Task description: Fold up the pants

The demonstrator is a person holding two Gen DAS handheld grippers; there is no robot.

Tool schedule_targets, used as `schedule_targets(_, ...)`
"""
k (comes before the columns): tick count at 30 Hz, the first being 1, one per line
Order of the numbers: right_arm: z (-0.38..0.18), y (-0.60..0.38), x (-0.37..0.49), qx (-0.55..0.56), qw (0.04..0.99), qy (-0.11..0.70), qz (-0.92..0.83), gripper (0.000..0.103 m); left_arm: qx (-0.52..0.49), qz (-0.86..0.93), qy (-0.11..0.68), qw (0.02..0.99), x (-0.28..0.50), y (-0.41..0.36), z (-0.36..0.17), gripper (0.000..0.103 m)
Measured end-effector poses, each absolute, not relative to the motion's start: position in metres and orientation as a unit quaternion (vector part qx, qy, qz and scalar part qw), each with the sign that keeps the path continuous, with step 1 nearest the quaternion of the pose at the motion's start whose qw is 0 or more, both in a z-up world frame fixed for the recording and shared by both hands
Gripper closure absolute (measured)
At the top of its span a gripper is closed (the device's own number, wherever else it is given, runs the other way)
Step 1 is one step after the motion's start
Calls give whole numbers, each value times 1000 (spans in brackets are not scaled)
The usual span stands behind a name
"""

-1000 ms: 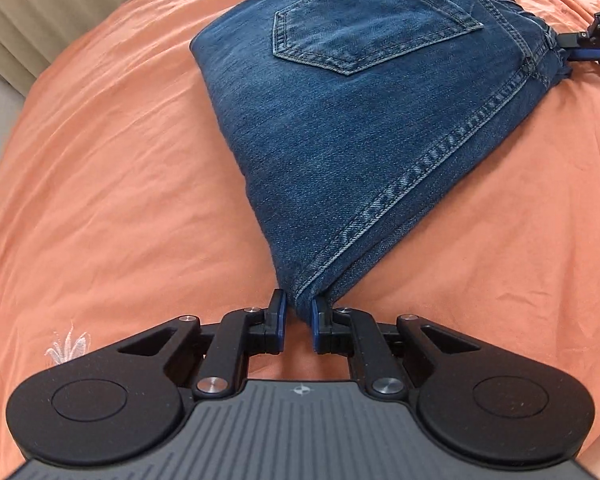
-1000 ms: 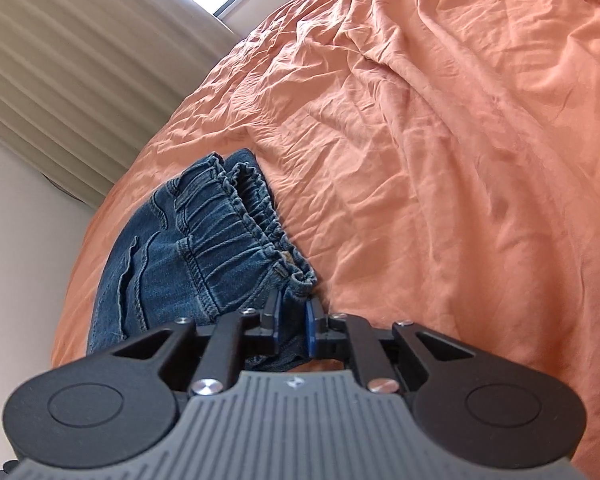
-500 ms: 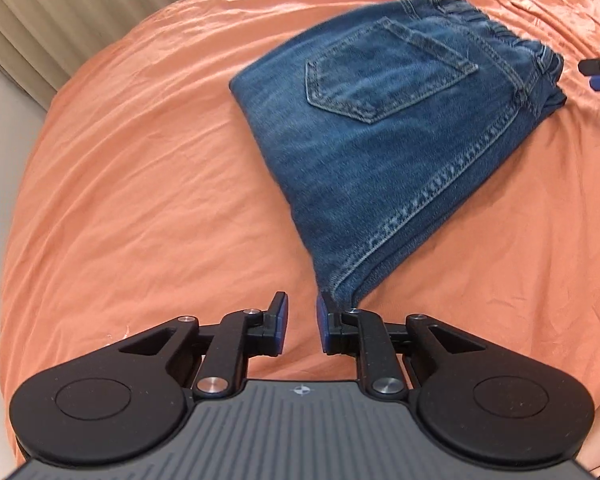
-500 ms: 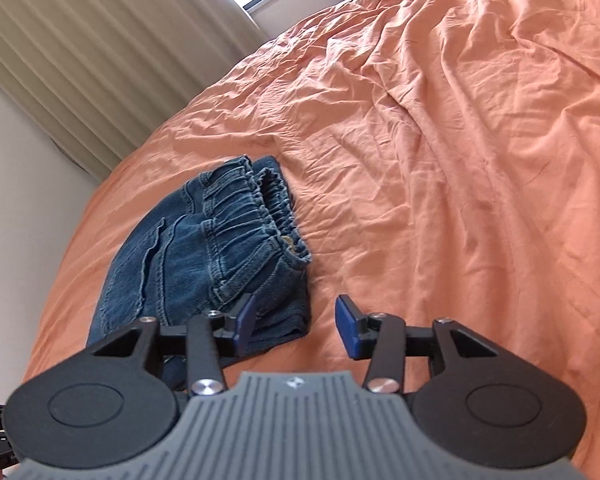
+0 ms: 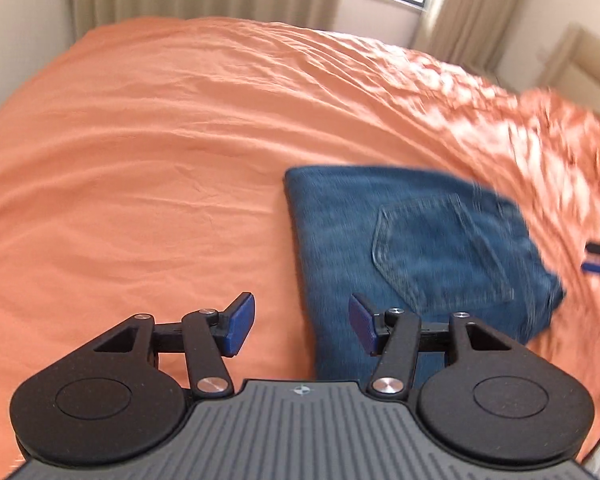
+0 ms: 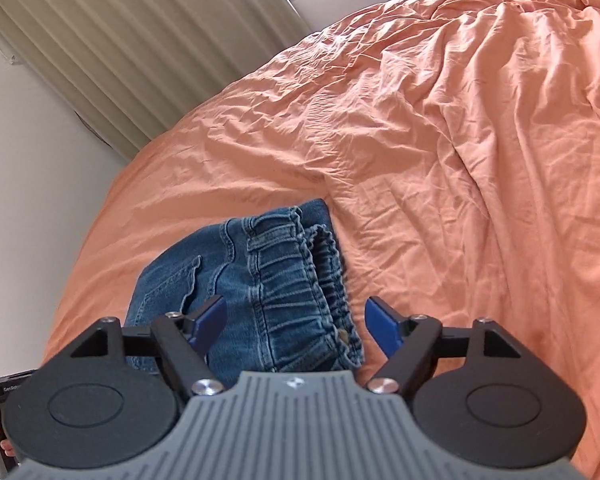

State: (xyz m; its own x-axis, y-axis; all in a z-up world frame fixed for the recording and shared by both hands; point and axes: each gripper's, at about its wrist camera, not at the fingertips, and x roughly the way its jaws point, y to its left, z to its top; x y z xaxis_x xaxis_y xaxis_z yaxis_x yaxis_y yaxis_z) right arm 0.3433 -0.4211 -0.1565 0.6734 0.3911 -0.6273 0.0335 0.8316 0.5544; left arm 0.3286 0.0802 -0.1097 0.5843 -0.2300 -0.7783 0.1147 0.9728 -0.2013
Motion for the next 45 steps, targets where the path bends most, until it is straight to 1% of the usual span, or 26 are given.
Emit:
schedule_targets(4, -167, -415, 381, 283, 864, 401, 111, 40, -144, -97, 452, 875, 367, 92, -130, 39)
schedule_targets(12, -211, -422, 445, 396, 806, 422, 124, 40, -201, -96, 480, 849, 426, 91, -173, 39)
schedule_targets(14, -217, -422, 454, 404, 800, 427, 125, 50, -208, -95, 484, 845, 437, 89, -182, 39)
schedule_targets(15, -217, -422, 456, 399, 801, 429, 119, 60, -210, -93, 484, 845, 440, 88, -184, 39)
schedule_targets(16, -216, -422, 456, 395, 802, 433, 119, 65, -213, -92, 483, 845, 442, 88, -186, 39)
schedule_targets(20, -200, -425, 450, 353, 830, 412, 130, 64, -217, -96, 480, 845, 446, 87, -188, 39)
schedule_targets(21, -195, -427, 451, 341, 840, 401, 132, 62, -215, -98, 479, 845, 446, 87, -188, 40)
schedule_targets(23, -190, -429, 457, 333, 848, 388, 142, 54, -210, -100, 478, 847, 445, 86, -187, 40)
schedule_targets(24, -192, -429, 461, 335, 846, 390, 144, 49, -208, -99, 478, 848, 445, 86, -187, 40)
schedule_targets(25, -196, -428, 467, 338, 840, 397, 148, 47, -207, -96, 477, 849, 444, 85, -187, 40)
schedule_targets(27, -207, -421, 476, 337, 831, 417, 146, 49, -206, -90, 476, 850, 442, 82, -186, 40)
schedule_targets(29, -214, -415, 477, 334, 828, 425, 148, 54, -208, -89, 480, 848, 439, 80, -185, 41)
schedule_targets(30, -213, -414, 475, 334, 830, 421, 151, 62, -204, -89, 481, 848, 438, 79, -184, 42)
schedule_targets(31, -210, -413, 473, 336, 829, 418, 157, 78, -196, -88, 481, 850, 437, 78, -182, 42)
schedule_targets(32, -203, -412, 469, 329, 834, 413, 158, 81, -188, -89, 482, 851, 436, 76, -180, 44)
schedule_targets(33, -194, -411, 465, 320, 839, 409, 160, 90, -180, -92, 484, 851, 437, 74, -178, 48)
schedule_targets(34, -185, -411, 460, 322, 841, 400, 169, 99, -176, -94, 485, 852, 436, 73, -177, 50)
schedule_targets(37, -156, -422, 436, 377, 829, 357, 206, 103, -171, -95, 484, 853, 436, 70, -175, 54)
schedule_targets(38, -151, -427, 430, 379, 833, 349, 202, 103, -171, -96, 485, 852, 436, 69, -174, 55)
schedule_targets(39, -154, -431, 428, 373, 836, 358, 182, 103, -172, -98, 485, 852, 436, 68, -174, 55)
schedule_targets(42, -188, -437, 434, 373, 820, 415, 128, 103, -161, -98, 487, 853, 435, 62, -172, 55)
schedule_targets(45, -211, -434, 435, 365, 826, 415, 111, 103, -147, -91, 487, 856, 434, 57, -172, 55)
